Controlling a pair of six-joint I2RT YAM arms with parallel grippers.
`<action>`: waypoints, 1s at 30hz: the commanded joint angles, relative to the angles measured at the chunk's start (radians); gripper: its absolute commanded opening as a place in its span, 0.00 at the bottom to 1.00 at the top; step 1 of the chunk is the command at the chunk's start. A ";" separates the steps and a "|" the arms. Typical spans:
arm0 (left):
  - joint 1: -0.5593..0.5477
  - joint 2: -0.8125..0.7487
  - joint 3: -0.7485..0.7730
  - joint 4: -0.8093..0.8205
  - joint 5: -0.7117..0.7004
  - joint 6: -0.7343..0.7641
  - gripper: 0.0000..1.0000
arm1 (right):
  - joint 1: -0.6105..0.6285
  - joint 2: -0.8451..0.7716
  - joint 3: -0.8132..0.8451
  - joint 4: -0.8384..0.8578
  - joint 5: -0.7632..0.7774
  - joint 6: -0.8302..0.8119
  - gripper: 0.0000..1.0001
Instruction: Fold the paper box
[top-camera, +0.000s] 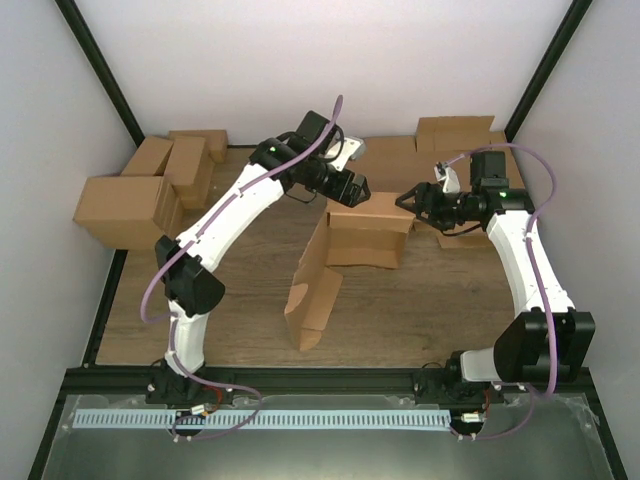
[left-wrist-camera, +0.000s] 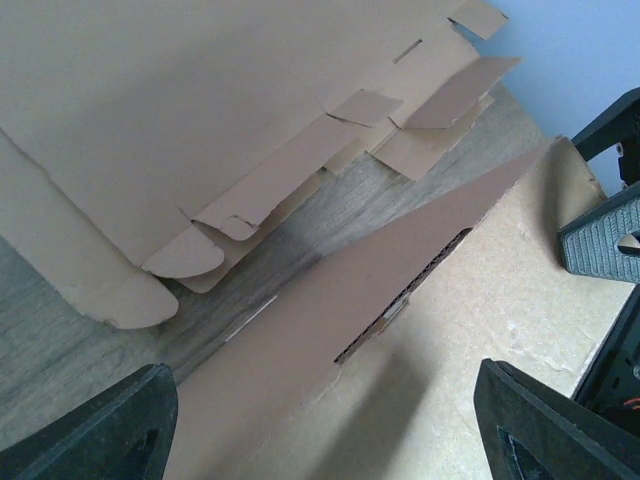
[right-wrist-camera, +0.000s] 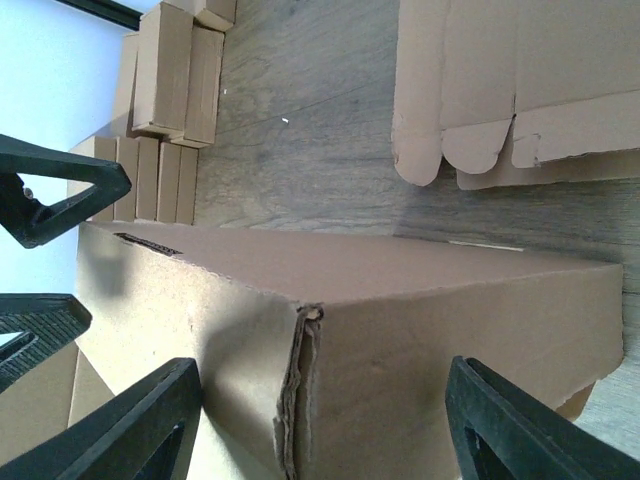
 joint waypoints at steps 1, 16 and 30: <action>0.011 0.035 0.024 0.023 0.067 0.043 0.82 | 0.017 0.004 0.047 -0.001 0.045 0.021 0.69; 0.019 -0.024 -0.128 0.058 0.068 0.080 0.74 | 0.051 0.070 0.107 0.002 0.031 0.013 0.65; 0.045 -0.141 -0.269 0.030 -0.048 -0.014 0.60 | 0.097 0.126 0.235 -0.003 0.180 0.053 0.75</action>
